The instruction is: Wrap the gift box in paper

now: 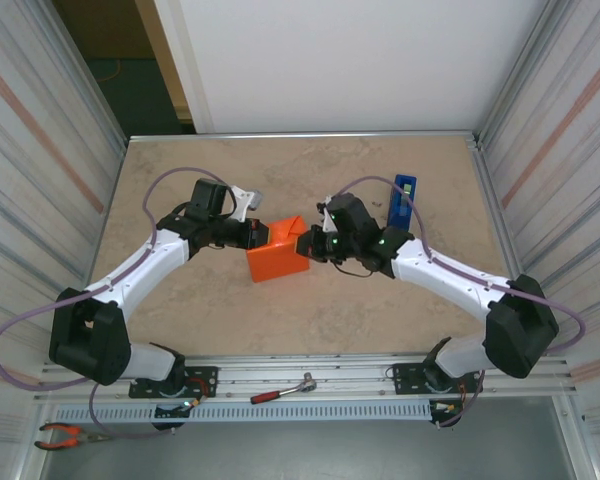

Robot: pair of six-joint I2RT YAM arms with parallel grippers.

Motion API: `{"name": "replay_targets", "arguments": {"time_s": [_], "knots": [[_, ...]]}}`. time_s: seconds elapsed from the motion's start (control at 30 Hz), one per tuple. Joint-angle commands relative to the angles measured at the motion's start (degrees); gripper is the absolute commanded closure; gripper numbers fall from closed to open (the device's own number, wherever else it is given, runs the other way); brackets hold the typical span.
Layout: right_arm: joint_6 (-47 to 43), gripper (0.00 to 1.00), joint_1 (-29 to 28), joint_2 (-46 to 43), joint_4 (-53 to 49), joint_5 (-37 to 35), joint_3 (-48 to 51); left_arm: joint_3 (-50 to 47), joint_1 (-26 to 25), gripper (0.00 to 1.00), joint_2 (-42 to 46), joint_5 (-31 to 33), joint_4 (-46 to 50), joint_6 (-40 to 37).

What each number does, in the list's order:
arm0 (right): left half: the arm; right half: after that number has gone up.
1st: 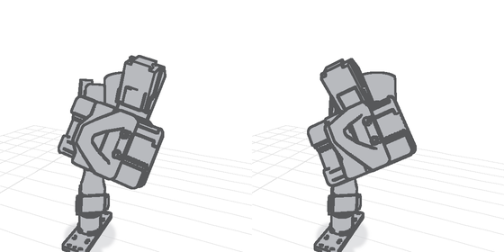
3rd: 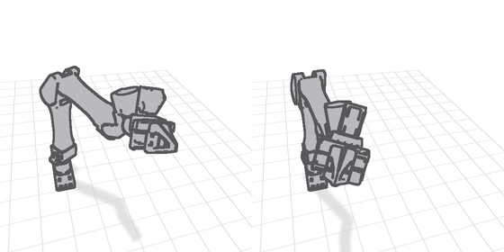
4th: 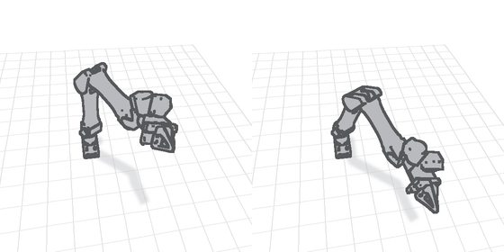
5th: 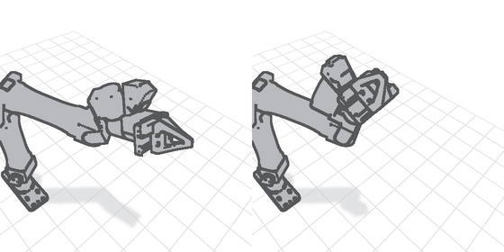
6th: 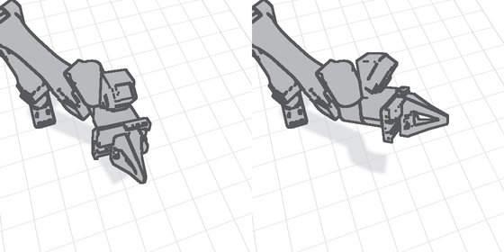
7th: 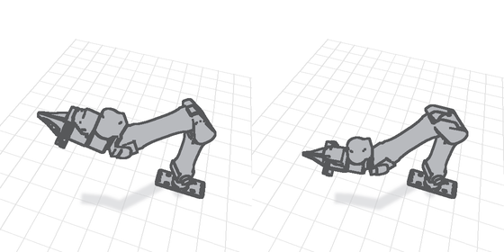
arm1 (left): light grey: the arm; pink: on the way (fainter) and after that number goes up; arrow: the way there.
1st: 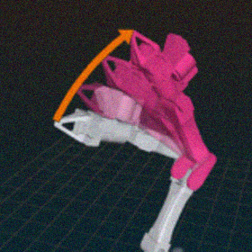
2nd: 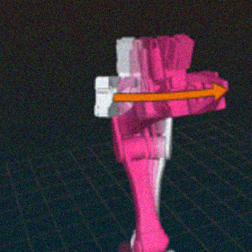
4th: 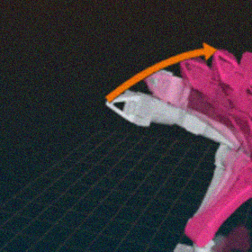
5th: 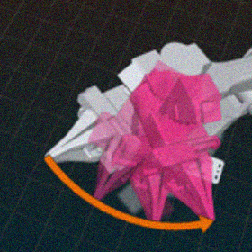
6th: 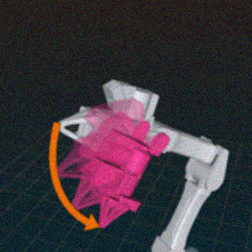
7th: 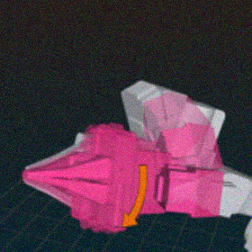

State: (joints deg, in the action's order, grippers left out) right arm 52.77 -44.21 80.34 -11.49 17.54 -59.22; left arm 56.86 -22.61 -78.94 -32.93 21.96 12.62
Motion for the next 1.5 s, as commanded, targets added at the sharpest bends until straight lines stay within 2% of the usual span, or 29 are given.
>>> {"name": "replay_targets", "arguments": {"time_s": [0.0,0.2,0.37,0.6,0.9,1.1,1.23,1.47], "knots": [[-2.74,1.00,0.64,2.58,-0.50,-0.68,-5.71,-2.81,-1.03,1.00,-1.84,2.16,4.23,-1.35],[-2.46,1.00,2.04,9.32,1.30,0.28,-12.27,-2.90,-1.12,1.00,-1.79,2.12,4.15,-1.37],[-1.47,1.00,2.84,12.74,3.22,0.66,-11.76,-3.07,-1.20,1.00,-1.33,2.08,4.14,-1.34],[0.31,1.00,4.87,12.17,5.25,0.70,-5.01,-2.60,-1.30,1.00,-0.89,1.48,4.06,-1.32],[0.85,1.00,5.18,10.94,6.04,2.32,-5.74,4.34,0.59,1.00,1.52,-2.34,4.45,0.36],[0.09,0.99,5.60,8.22,5.42,2.43,-7.14,8.79,3.43,0.74,3.97,-3.21,5.82,0.96],[-0.86,0.82,6.36,4.75,4.91,1.82,-6.01,7.03,4.33,0.56,7.14,-1.28,6.43,1.48],[-3.80,0.52,8.38,-0.71,1.88,1.37,-2.19,-2.49,4.59,0.28,15.66,2.60,5.82,3.22]]}}
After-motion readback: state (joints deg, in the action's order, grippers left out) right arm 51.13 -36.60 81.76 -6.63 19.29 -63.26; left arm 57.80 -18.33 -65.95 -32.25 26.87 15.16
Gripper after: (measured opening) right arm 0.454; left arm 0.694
